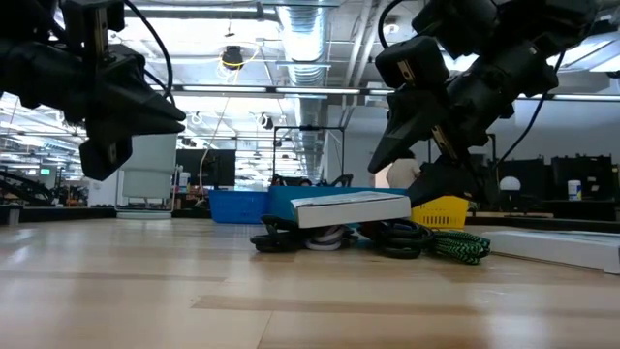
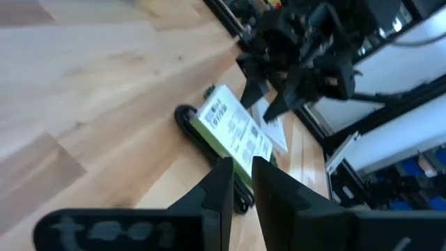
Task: Pick and place items into bin
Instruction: Put the left card reader box into the blue basket
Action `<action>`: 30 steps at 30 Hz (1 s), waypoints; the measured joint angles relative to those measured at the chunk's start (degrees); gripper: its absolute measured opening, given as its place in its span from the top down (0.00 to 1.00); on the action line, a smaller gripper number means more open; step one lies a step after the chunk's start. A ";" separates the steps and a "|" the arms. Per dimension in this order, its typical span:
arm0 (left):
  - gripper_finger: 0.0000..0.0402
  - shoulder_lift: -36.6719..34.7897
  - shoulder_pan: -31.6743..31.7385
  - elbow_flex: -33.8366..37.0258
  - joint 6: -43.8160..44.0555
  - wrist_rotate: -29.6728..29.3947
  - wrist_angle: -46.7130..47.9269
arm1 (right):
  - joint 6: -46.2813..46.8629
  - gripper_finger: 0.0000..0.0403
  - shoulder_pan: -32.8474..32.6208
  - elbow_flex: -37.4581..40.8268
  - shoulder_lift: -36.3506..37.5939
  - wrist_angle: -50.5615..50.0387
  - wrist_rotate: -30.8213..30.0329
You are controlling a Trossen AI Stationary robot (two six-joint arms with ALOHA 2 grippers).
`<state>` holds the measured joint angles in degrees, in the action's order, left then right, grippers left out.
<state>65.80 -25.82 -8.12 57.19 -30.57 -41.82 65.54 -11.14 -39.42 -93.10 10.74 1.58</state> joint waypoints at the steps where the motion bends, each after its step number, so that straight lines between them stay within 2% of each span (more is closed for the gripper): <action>1: 0.89 0.92 0.00 -0.42 0.00 0.75 -0.08 | 0.00 0.42 0.00 0.00 0.00 0.00 -0.02; 11: 0.89 15.58 0.40 -6.25 0.64 7.12 -0.22 | 0.30 0.42 0.00 0.00 0.00 -0.02 -0.11; 18: 0.89 27.09 3.53 -11.41 -4.45 20.17 0.50 | 0.86 0.42 0.00 0.00 -0.02 -0.02 -0.09; 20: 0.89 29.58 4.59 -13.68 -6.10 22.24 2.47 | 0.95 0.42 -0.02 0.00 -0.02 0.00 -0.09; 25: 0.89 32.46 6.76 -19.96 -9.23 24.22 11.55 | 1.90 0.42 -0.02 0.00 -0.02 -0.02 -0.02; 30: 0.89 32.74 9.62 -23.25 -14.94 26.61 15.78 | 1.92 0.42 -0.02 0.00 -0.02 -0.02 0.04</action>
<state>98.54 -16.21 -31.38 42.25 -3.96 -26.05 67.46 -11.16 -39.42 -93.12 10.72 1.63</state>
